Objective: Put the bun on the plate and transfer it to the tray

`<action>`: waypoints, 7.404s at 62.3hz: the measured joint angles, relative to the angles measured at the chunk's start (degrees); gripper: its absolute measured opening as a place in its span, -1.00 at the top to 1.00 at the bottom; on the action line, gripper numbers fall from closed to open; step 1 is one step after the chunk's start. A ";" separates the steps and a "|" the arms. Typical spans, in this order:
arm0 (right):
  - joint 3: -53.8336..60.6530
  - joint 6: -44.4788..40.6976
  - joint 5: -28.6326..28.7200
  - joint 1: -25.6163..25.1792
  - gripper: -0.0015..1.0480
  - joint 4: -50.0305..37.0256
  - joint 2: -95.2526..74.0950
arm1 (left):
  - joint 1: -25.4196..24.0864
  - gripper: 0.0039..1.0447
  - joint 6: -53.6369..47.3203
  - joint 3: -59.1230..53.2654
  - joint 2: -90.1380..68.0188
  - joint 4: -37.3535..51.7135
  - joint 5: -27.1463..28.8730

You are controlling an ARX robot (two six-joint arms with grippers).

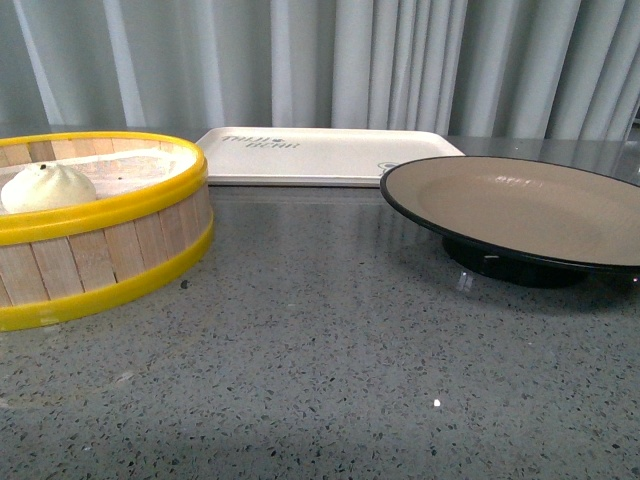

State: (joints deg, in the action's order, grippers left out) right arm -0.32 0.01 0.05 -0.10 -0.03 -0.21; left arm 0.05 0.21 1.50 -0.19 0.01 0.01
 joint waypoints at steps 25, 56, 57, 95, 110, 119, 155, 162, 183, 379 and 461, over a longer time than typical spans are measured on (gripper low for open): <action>0.00 0.00 0.00 0.00 -0.84 0.00 0.00 | 0.00 -0.88 0.00 0.00 0.00 0.00 -0.02; 0.00 0.00 0.00 0.00 -0.84 0.00 0.00 | 0.00 -0.88 0.00 0.00 0.00 0.00 0.00; 0.00 0.00 0.00 0.00 -0.84 0.00 0.00 | 0.00 -0.88 0.00 0.00 0.00 0.00 0.00; 0.00 0.00 -0.02 0.00 -0.84 0.00 0.00 | -5.53 -0.88 1.88 13.09 -19.63 -13.79 -2.99; 0.00 0.00 0.00 0.00 -0.84 0.00 0.00 | -4.31 -0.88 1.55 29.14 -36.87 -1.62 -0.81; 0.00 0.00 0.00 0.00 -0.84 0.00 0.00 | 3.41 -0.88 1.44 39.56 -49.37 0.85 1.57; 0.00 0.00 0.00 0.00 -0.84 0.00 0.00 | 12.09 -0.88 -1.49 62.64 -83.47 -6.43 7.28; 0.00 0.00 0.00 0.00 -0.84 0.00 0.00 | 11.15 -0.88 -1.86 63.91 -84.96 -7.17 8.66; 0.00 0.00 0.00 0.00 -0.84 0.00 0.00 | 9.25 -0.88 -2.03 65.77 -88.19 -10.60 10.82; 0.00 0.00 0.00 0.00 -0.84 0.00 0.00 | 41.35 0.93 -10.01 106.60 -120.28 -17.99 9.53; 0.00 0.00 0.00 0.00 -0.84 0.00 0.00 | 43.21 -0.88 -4.48 104.80 -115.80 -20.11 5.79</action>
State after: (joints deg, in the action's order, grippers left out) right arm -0.32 0.01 0.05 -0.10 -0.03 -0.21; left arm 43.27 -4.27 106.30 -115.98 -20.10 5.80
